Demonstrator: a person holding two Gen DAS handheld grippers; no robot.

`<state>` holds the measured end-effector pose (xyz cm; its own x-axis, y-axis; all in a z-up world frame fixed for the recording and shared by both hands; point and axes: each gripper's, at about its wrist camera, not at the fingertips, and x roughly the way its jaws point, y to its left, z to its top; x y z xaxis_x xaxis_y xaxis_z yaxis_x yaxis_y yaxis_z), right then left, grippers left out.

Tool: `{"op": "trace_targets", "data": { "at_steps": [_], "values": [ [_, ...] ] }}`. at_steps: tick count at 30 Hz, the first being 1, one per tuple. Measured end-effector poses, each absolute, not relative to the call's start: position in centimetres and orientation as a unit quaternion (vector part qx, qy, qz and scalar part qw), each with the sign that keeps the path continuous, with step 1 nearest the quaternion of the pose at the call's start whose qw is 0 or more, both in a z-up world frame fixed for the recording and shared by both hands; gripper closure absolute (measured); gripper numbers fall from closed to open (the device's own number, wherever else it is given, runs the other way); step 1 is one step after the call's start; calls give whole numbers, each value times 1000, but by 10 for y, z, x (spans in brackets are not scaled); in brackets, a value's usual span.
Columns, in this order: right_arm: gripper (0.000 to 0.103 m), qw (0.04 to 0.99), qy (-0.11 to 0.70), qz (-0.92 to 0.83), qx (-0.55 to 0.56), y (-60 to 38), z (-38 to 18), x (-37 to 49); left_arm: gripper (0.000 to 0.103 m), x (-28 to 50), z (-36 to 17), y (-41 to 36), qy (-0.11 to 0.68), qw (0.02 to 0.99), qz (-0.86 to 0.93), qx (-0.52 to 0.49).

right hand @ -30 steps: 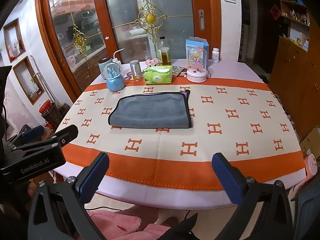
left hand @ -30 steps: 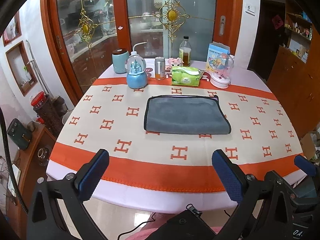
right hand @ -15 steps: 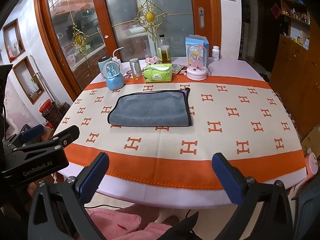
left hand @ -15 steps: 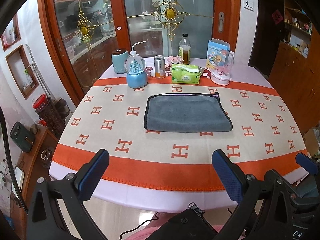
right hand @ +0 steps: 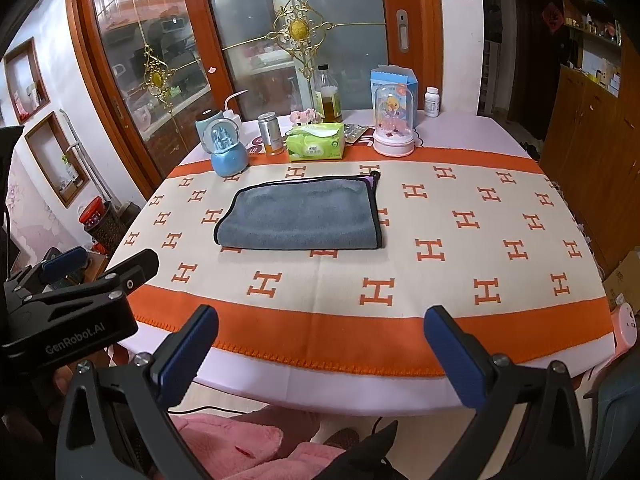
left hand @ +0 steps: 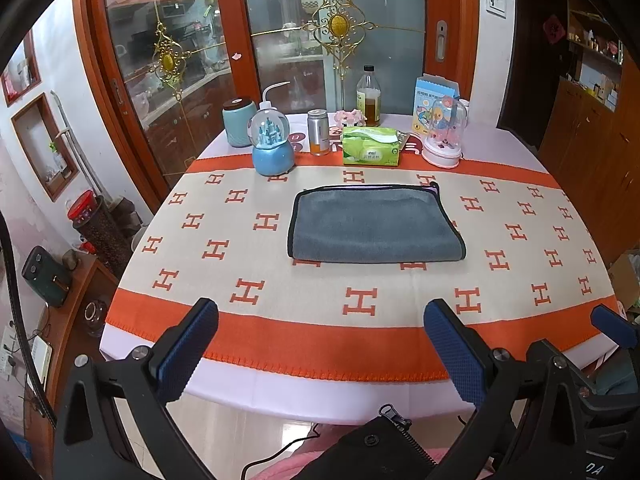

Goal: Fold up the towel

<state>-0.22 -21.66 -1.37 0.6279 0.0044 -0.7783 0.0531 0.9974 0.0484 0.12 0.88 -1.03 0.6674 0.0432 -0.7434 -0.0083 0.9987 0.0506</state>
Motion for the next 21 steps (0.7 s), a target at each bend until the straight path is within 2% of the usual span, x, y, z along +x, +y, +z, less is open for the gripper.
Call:
{"op": "trace_targets", "data": {
  "at_steps": [21],
  "values": [
    [0, 898, 439, -12, 34, -219, -18, -2, 1, 0, -12, 7, 409, 912, 13, 25]
  ]
}}
